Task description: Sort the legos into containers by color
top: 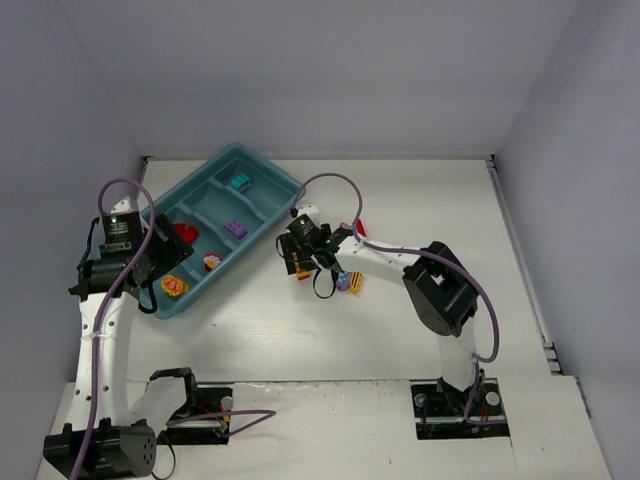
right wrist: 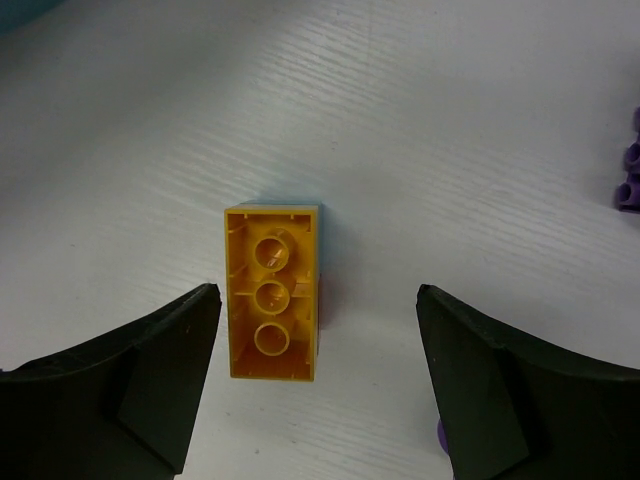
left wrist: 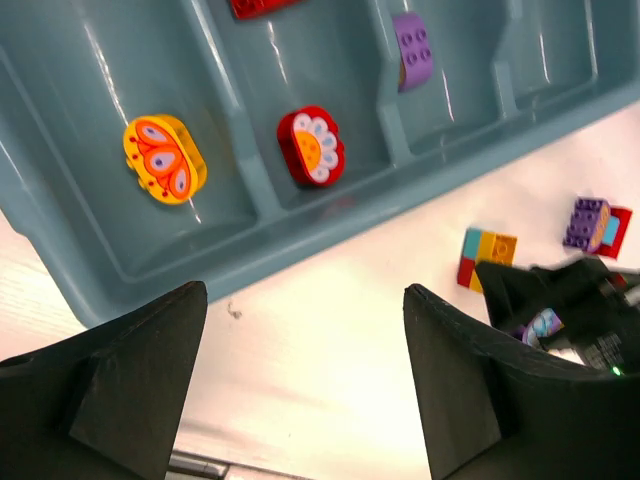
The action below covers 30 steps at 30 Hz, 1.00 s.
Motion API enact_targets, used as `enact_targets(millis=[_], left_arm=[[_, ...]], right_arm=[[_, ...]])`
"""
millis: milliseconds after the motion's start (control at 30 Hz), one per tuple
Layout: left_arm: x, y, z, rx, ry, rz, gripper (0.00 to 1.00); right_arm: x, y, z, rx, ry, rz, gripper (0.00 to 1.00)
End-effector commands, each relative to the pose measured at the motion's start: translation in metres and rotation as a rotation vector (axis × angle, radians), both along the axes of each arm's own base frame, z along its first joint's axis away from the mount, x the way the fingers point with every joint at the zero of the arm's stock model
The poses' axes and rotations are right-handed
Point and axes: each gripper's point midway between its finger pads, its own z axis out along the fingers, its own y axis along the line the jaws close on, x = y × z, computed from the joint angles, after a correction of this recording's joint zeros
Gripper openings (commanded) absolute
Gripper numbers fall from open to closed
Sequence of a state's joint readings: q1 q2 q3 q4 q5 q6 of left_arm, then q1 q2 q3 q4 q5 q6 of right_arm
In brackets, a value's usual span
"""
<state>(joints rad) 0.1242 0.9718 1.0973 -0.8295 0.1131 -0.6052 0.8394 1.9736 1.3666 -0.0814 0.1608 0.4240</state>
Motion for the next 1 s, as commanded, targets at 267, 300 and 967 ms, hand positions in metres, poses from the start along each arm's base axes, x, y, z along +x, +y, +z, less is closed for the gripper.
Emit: enact_targets(millis=[267,300,967], left_arm=[[-0.017,-0.015,0.0,0.006,0.015,-0.087,0.72],[-0.017,-0.016,0.0,0.007,0.015,-0.089,0.73],[-0.013,-0.024,-0.006,-0.016,0.016,-0.13,0.73]], right_arm=[[0.015,0.012,0.011,-0.005,-0.047,-0.052,0.49],[0.014,0.012,0.014,-0.003,-0.052,-0.055,0.47],[0.015,0.011,0.033,0.0,-0.088,-0.038,0.03]])
